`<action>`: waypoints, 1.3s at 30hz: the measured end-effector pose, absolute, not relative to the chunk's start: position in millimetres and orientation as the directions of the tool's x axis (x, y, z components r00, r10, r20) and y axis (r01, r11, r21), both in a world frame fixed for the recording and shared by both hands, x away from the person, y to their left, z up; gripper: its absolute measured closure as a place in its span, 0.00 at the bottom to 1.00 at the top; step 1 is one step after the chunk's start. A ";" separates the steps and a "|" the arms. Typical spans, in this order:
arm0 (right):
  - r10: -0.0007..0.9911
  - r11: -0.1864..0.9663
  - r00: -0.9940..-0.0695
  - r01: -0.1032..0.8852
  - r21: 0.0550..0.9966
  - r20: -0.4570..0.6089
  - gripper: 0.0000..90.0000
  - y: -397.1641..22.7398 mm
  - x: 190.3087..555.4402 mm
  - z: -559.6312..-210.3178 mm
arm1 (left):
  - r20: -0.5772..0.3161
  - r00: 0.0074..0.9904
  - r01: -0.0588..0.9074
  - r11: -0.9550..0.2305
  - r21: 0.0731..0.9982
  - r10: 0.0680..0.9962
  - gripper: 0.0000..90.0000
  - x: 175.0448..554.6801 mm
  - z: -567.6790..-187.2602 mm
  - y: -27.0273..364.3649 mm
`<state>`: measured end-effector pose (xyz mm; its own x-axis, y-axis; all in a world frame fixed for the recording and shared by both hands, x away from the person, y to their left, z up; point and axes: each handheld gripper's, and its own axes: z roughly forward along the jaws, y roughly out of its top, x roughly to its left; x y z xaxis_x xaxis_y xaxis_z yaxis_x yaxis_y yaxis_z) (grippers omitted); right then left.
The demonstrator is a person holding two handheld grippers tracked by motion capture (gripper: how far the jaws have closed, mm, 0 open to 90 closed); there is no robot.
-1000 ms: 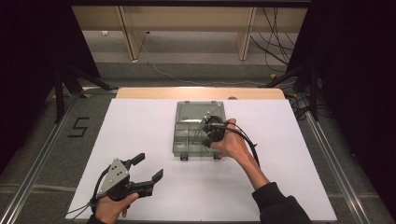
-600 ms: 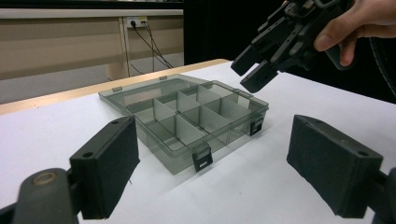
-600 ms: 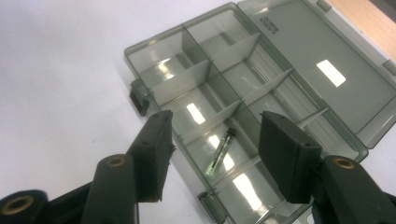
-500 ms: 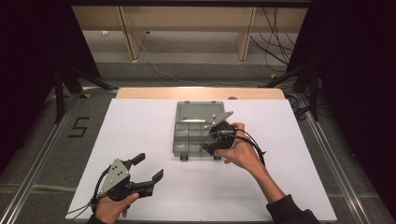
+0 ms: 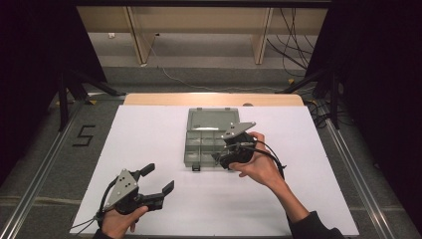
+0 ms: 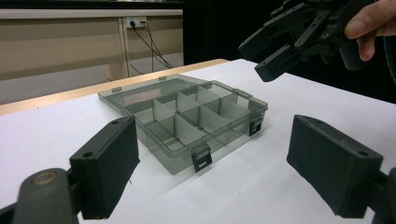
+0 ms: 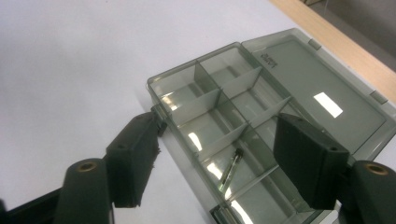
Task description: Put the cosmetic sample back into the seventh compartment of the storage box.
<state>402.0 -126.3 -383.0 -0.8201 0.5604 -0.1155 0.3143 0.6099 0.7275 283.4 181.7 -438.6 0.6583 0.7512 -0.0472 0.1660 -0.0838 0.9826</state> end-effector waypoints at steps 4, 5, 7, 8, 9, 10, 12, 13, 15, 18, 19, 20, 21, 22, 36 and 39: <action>0.546 0.605 -0.829 0.290 0.741 -0.122 0.34 -126.0 397.4 -380.9 | -0.042 0.660 0.162 -0.087 0.983 0.750 0.17 283.6 -438.4 182.1; 0.538 0.609 -0.835 0.290 0.738 -0.116 0.33 -126.3 396.7 -380.0 | -0.041 0.660 0.161 -0.088 0.983 0.750 0.17 283.6 -438.4 182.2; 0.541 0.597 -0.834 0.289 0.749 -0.109 0.33 -126.2 394.4 -378.7 | -0.047 0.659 0.165 -0.083 0.983 0.751 0.17 283.5 -438.5 181.9; 0.535 0.591 -0.838 0.277 0.758 -0.110 0.32 -127.1 392.4 -377.5 | -0.051 0.655 0.173 -0.085 0.981 0.754 0.17 282.7 -438.3 181.9; 0.535 0.591 -0.838 0.277 0.758 -0.110 0.32 -127.1 392.4 -377.5 | -0.048 0.659 0.161 -0.079 0.984 0.750 0.17 283.8 -438.8 181.6; 0.533 0.588 -0.840 0.276 0.761 -0.106 0.31 -127.4 391.5 -377.3 | -0.050 0.655 0.174 -0.086 0.981 0.754 0.17 282.7 -438.4 182.0; 0.531 0.582 -0.841 0.269 0.767 -0.108 0.31 -128.6 389.2 -377.5 | -0.045 0.661 0.161 -0.083 0.983 0.749 0.17 283.9 -438.6 181.8; 0.528 0.583 -0.842 0.268 0.767 -0.107 0.30 -129.3 388.3 -377.5 | -0.049 0.658 0.167 -0.083 0.982 0.751 0.17 283.3 -438.6 181.7; 0.526 0.578 -0.845 0.271 0.769 -0.098 0.29 -131.1 386.5 -377.9 | -0.046 0.660 0.166 -0.085 0.982 0.750 0.17 283.5 -438.6 181.7; 0.525 0.569 -0.845 0.262 0.779 -0.099 0.28 -134.4 384.9 -378.6 | -0.048 0.660 0.168 -0.085 0.982 0.750 0.17 283.4 -438.6 181.6; 0.529 0.563 -0.844 0.272 0.781 -0.087 0.28 -135.3 383.7 -378.5 | -0.047 0.660 0.167 -0.086 0.982 0.750 0.17 283.5 -438.7 181.5; 0.531 0.559 -0.842 0.265 0.786 -0.094 0.28 -136.4 383.4 -378.5 | -0.049 0.660 0.168 -0.084 0.982 0.750 0.17 283.3 -438.7 181.4; 0.526 0.558 -0.846 0.260 0.788 -0.093 0.28 -137.6 383.2 -378.5 | -0.048 0.660 0.167 -0.085 0.982 0.750 0.17 283.3 -438.6 181.4; 0.525 0.555 -0.847 0.267 0.788 -0.083 0.27 -138.2 382.4 -378.6 | -0.047 0.660 0.167 -0.085 0.982 0.750 0.17 283.5 -438.6 181.5; 0.536 0.480 -0.842 0.244 0.843 -0.062 0.26 -146.3 371.6 -376.6 | -0.045 0.659 0.164 -0.085 0.983 0.751 0.17 283.6 -438.6 181.9; 0.528 0.472 -0.847 0.235 0.849 -0.059 0.27 -148.5 368.2 -377.6 | -0.045 0.658 0.164 -0.085 0.983 0.752 0.17 283.5 -438.6 182.0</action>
